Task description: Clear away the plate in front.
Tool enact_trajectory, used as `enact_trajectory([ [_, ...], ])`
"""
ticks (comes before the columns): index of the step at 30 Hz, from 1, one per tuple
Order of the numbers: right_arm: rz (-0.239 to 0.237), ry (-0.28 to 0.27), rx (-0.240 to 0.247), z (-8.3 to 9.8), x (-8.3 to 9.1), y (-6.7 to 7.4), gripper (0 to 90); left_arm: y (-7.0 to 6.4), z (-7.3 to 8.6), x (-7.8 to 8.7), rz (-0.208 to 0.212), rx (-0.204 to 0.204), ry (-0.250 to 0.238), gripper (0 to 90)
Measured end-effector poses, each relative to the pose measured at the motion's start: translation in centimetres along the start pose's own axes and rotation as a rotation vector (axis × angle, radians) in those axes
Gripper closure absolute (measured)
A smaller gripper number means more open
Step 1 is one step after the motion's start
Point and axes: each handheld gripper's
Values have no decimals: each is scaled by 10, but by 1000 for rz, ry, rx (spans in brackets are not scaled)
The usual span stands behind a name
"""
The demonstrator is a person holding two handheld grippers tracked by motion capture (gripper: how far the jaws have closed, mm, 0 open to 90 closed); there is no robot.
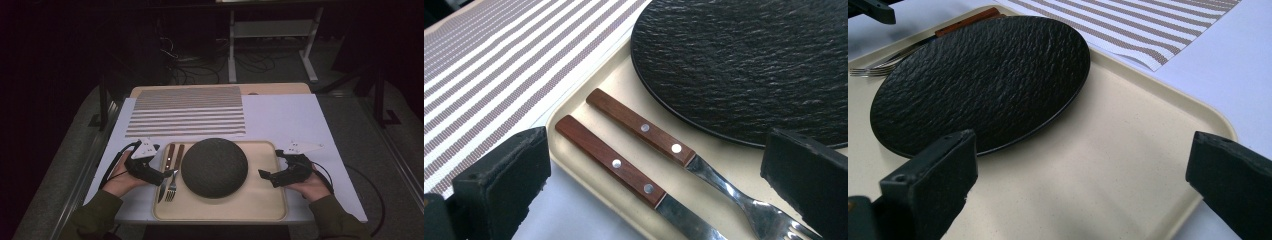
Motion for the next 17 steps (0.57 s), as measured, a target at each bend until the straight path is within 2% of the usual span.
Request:
enact_trajectory([
  [7,0,4,-2,1,1,1,0,9,8,2,61,90,-21,0],
  [11,2,5,-3,1,1,0,0,13,13,3,82,142,-34,0],
  [17,3,3,-3,2,2,0,0,13,13,3,76,136,-35,0],
])
Point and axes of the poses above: each handheld gripper's, and its own axes: x roughly backward along the jaws, z roughly out of its underside, y roughly to its left, and after that the axes turned 1 degree about -z, right-handed
